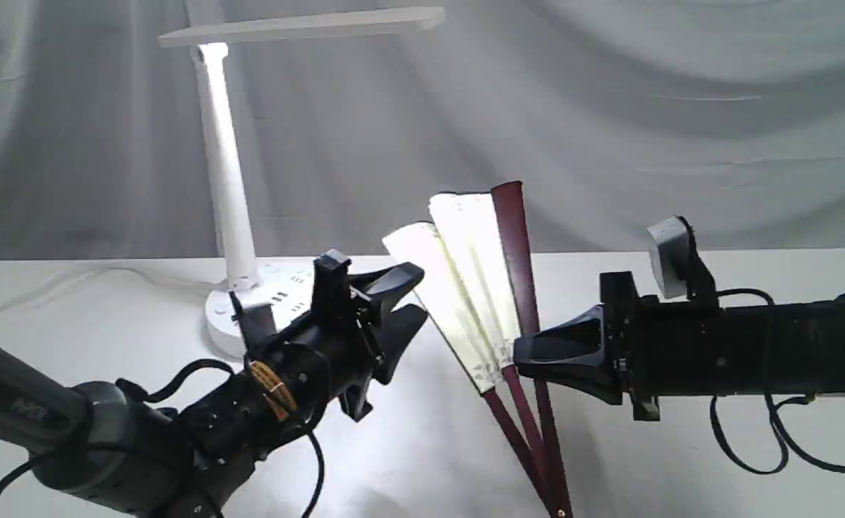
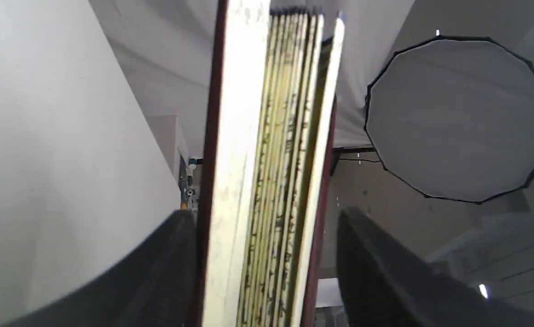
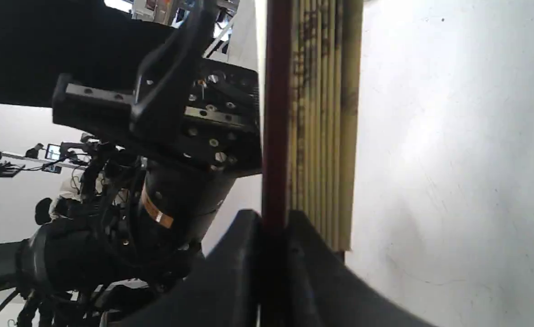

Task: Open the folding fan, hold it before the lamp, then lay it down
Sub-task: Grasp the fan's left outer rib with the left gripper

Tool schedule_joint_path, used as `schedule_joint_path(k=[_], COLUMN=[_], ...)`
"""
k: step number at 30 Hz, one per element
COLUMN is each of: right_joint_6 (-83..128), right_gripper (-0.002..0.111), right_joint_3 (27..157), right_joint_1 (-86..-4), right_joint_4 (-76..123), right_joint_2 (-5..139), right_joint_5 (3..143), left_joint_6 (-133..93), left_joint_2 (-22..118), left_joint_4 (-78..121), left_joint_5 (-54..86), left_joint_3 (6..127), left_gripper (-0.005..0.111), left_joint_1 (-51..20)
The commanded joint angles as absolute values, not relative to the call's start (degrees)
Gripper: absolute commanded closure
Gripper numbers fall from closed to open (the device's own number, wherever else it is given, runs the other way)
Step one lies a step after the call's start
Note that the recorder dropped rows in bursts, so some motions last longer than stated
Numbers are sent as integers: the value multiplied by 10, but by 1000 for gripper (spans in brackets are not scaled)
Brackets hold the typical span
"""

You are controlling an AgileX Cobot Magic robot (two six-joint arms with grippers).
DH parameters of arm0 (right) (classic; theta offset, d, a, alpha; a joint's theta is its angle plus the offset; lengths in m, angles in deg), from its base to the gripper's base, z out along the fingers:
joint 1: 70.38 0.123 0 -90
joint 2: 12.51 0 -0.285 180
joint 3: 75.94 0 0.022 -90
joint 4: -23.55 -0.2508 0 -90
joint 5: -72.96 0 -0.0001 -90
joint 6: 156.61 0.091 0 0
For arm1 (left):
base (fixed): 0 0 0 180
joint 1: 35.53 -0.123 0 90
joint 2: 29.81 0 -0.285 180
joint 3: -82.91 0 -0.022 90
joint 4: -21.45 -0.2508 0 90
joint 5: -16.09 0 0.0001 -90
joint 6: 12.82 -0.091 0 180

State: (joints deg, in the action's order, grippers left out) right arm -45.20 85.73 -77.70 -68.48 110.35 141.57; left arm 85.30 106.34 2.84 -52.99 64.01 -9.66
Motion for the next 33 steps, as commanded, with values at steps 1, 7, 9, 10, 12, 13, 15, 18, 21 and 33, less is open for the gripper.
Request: schedule_joint_path(k=[1, 7, 9, 10, 12, 13, 15, 18, 21, 33], right_joint_6=[-446, -446, -446, -446, -446, -446, -446, -446, -446, -446], right_gripper=[108, 108, 108, 108, 108, 108, 108, 108, 108, 108], right_joint_3=[856, 856, 856, 856, 856, 856, 856, 856, 856, 856], right_joint_1=[-778, -778, -778, -778, -778, -778, -778, -778, -778, -755], right_joint_4=[-685, -684, -684, -684, -684, -684, -684, -684, -683, -693], right_joint_2=[1095, 1095, 1095, 1095, 1095, 1095, 1095, 1095, 1095, 1095], right_joint_5=[1429, 1429, 1429, 1429, 1429, 1429, 1429, 1429, 1429, 1429], left_joint_6=[860, 862, 862, 861, 861, 861, 861, 861, 861, 861], left_joint_2=[1075, 1093, 1094, 1094, 1094, 1094, 1094, 1094, 1094, 1094], left_joint_4=[22, -4, -3, -3, -1, 1, 5, 5, 5, 3], left_joint_5=[-539, -539, -539, -539, -539, -539, -539, -539, -539, -539], left_joint_3=[665, 673, 673, 673, 674, 674, 674, 674, 674, 674], left_gripper=[62, 62, 62, 62, 62, 62, 62, 62, 62, 62], left_joint_1=[-100, -100, -100, -100, -100, -100, -100, -100, -100, -100])
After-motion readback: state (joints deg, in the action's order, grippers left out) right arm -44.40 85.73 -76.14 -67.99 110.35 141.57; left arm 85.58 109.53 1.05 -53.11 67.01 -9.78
